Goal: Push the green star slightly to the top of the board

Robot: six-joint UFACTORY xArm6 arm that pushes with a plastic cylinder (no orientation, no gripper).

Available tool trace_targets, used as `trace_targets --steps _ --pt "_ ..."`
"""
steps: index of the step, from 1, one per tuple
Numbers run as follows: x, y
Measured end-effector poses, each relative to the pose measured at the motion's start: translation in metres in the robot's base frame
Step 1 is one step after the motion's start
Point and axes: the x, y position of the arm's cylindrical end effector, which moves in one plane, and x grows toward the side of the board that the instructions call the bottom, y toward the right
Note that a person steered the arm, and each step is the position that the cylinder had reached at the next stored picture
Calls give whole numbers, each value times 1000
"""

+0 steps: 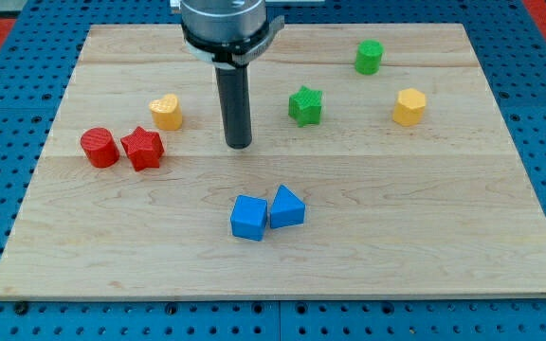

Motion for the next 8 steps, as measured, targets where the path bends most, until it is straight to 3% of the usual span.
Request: trace_targets --steps 1,2,4,6,8 --pt "0 23" --pt "-5 96" --pt "-14 96" --pt "-99 96" --pt "-107 96"
